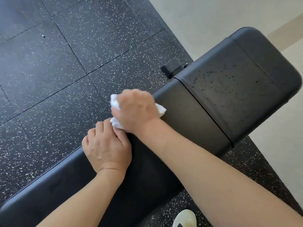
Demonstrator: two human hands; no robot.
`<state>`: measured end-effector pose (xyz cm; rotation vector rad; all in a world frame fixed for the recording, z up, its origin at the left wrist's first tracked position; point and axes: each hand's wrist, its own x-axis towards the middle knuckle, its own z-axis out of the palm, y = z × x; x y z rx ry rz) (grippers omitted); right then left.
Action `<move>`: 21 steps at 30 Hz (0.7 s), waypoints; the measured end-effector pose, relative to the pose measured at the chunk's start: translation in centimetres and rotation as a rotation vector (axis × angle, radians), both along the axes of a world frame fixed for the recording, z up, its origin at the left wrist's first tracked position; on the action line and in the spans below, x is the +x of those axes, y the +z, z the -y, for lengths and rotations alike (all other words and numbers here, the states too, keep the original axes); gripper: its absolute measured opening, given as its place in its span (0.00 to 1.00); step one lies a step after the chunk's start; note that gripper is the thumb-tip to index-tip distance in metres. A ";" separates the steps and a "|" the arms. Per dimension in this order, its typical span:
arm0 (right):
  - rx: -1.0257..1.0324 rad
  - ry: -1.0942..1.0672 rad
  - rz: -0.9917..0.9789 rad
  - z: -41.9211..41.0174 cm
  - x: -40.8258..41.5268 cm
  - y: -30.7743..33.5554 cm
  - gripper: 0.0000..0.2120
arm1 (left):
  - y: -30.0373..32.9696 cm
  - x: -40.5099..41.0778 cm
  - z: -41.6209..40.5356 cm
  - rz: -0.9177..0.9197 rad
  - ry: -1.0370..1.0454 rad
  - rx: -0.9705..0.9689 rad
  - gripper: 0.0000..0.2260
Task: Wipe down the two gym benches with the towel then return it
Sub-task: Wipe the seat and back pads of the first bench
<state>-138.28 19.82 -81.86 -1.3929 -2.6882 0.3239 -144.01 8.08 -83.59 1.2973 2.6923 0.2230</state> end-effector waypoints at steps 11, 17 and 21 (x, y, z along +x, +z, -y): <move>0.073 -0.331 0.092 -7.6 6.6 -0.4 0.16 | -0.2 -0.1 0.2 0.015 0.000 0.045 0.17; -0.040 -0.041 -0.013 0.2 -0.9 0.3 0.13 | -0.3 -0.3 0.2 0.012 -0.004 0.020 0.14; -0.021 -0.019 -0.163 -0.9 1.9 -0.1 0.13 | -0.1 -0.3 0.1 0.047 -0.004 0.032 0.15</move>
